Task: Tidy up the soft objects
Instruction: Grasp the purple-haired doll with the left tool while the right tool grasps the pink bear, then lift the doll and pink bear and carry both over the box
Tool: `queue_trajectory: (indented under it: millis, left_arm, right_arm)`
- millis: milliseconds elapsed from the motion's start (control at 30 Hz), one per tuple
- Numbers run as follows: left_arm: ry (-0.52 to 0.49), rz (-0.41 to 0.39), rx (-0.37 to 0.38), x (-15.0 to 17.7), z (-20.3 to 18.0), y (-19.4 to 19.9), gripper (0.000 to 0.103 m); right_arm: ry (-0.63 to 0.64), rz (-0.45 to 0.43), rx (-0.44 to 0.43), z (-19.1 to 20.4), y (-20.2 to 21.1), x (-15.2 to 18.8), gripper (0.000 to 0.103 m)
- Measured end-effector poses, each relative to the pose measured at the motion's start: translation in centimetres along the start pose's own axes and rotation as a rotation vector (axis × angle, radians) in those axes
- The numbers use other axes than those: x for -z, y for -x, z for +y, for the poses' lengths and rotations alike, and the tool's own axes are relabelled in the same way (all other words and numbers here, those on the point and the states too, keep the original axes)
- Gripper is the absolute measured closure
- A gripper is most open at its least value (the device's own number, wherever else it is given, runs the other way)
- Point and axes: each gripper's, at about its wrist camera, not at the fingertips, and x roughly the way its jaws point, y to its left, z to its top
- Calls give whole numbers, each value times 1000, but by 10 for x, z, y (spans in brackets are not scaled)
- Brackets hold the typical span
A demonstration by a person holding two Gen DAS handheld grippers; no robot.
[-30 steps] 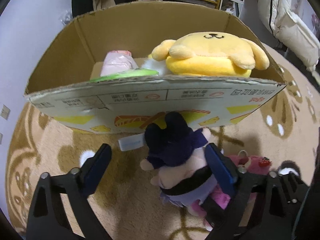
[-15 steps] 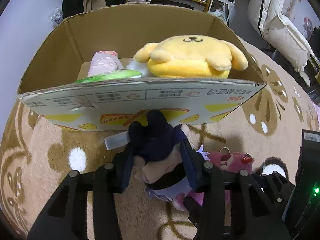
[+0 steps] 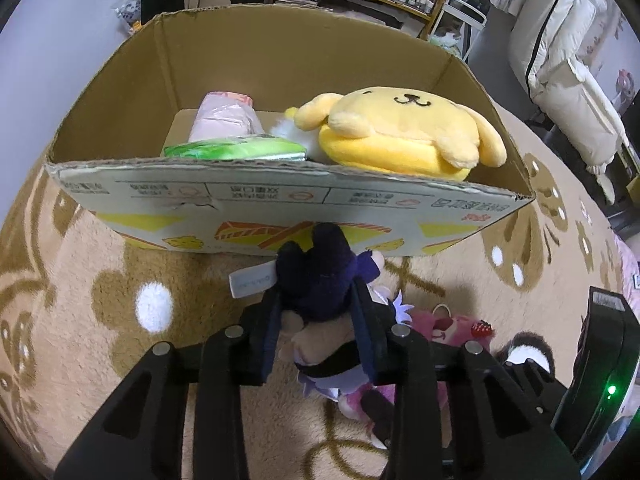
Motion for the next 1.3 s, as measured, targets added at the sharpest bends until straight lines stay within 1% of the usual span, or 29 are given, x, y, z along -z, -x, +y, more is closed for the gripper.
queue_trajectory:
  millis: [133,200,233,300,333,400,467,600,633,667,700,767,800,900,1000,1133,1233,1300]
  left_arm:
    - [13,2,5,-2,-1,-2,69]
    - [14,4,3,-3,-2,-4,66]
    - [12,4,-6,-4,-3,-6,64]
    - [0,4,-24,-4,-6,-9,50]
    - [-8,5,-30,-4,-7,-11,47]
    - [-19,6,-43,-4,-10,-14,46]
    - [-8,0,-47,-4,-12,-18,46]
    - [46,9,-4,-5,-7,-24,46]
    - [67,8,12,-5,-4,-25,46]
    - [76,8,19,-4,-3,-26,54]
    - [82,2,30,-4,-1,-26,58]
    - [60,-9,16,-3,-3,-24,63]
    - [42,-12,12,-3,-5,-23,65]
    - [-1,-23,-15,-1,-12,-17,68]
    - [-13,-37,-52,1,-15,-9,69]
    - [-16,-64,-105,2,-9,5,70]
    - [13,-82,-120,2,2,17,70]
    - [28,-99,-147,3,10,28,70]
  right_arm:
    - [0,0,-2,1,-2,-1,0]
    - [0,-1,-2,1,-3,-2,0]
    - [1,-1,-3,2,-4,-3,0]
    - [1,-1,-4,3,-5,-5,0]
    - [1,-1,-5,3,-6,-5,0]
    - [1,-1,-6,3,-6,-6,0]
    - [4,0,-8,3,-6,-6,0]
    - [2,3,-8,2,-8,-5,1]
    - [2,3,-9,2,-8,-6,1]
    - [4,3,-9,2,-6,-4,1]
    - [7,2,-7,1,-4,-2,2]
    - [10,0,-3,1,-2,0,5]
    - [12,-2,-4,1,-1,1,9]
    - [13,-11,-21,1,4,2,16]
    - [25,-22,-19,3,7,3,19]
    - [37,-53,-11,6,14,4,21]
    - [38,-90,-4,7,22,3,21]
    - [33,-117,-1,6,29,4,21]
